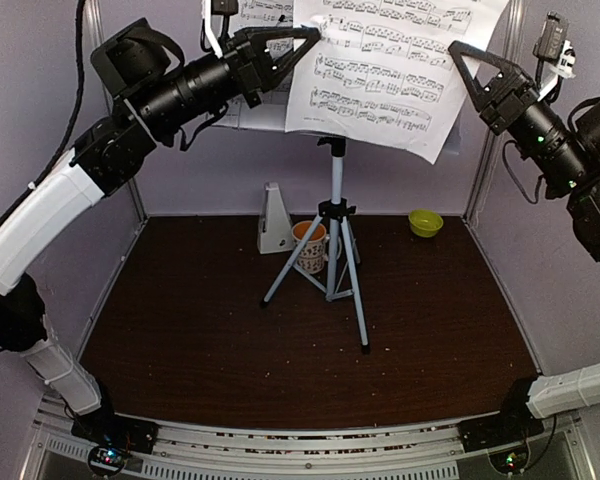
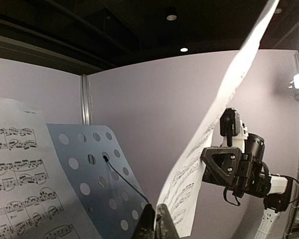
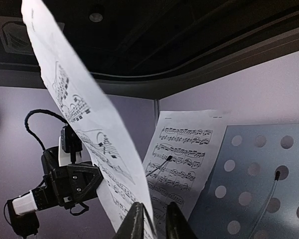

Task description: Set up the instrument practice props

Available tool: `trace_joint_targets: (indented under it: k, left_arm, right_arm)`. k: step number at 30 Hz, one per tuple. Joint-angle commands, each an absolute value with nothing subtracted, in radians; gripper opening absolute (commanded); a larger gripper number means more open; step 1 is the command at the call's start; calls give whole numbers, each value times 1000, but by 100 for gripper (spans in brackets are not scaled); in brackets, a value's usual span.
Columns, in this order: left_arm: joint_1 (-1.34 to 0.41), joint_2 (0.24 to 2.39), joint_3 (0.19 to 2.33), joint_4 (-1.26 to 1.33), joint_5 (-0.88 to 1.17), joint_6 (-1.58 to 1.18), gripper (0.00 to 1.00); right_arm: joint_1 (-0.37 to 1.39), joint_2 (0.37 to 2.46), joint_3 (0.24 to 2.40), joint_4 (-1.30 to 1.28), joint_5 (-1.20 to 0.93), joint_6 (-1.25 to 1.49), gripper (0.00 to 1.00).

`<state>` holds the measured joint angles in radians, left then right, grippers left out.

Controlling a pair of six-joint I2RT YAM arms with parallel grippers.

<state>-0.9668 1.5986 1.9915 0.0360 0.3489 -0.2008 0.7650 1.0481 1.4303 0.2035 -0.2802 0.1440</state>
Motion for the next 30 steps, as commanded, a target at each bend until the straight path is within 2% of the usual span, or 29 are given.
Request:
trace_joint_targets:
  k: [1, 3, 7, 17, 27, 30]
  left_arm:
    - [-933, 1705, 2200, -129, 273, -199, 0]
    - [-916, 1735, 2253, -146, 267, -225, 0]
    - [-898, 1764, 2310, -169, 226, -252, 0]
    - [-893, 1750, 2339, -244, 109, -254, 0]
    - [-879, 1699, 2335, -304, 39, -197, 0]
    - [-879, 1694, 2331, -301, 28, -188, 0]
  right_arm:
    - [717, 1100, 1516, 190, -175, 105, 23]
    - [699, 1126, 1535, 203, -130, 102, 27]
    - [676, 1200, 1609, 193, -113, 118, 28]
    - [667, 1310, 1707, 150, -76, 123, 35]
    - [661, 1238, 1648, 93, -25, 128, 58]
    - [657, 1211, 1627, 65, 9, 138, 60]
